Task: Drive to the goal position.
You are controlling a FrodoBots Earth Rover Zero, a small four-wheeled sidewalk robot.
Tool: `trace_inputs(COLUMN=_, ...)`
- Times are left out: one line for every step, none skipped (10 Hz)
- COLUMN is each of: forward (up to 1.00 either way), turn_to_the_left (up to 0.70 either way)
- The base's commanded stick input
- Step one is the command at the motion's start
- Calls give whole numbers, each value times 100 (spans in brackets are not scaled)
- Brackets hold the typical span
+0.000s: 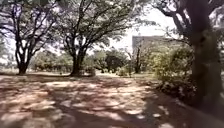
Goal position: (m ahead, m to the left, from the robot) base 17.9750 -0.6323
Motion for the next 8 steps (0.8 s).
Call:
trace_inputs(forward=70, turn_to_the_left=0)
trace_inputs(forward=70, turn_to_the_left=0)
trace_inputs(forward=70, turn_to_the_left=0)
trace_inputs(forward=70, turn_to_the_left=0)
trace_inputs(forward=70, turn_to_the_left=0)
trace_inputs(forward=70, turn_to_the_left=0)
trace_inputs(forward=70, turn_to_the_left=0)
trace_inputs(forward=70, turn_to_the_left=0)
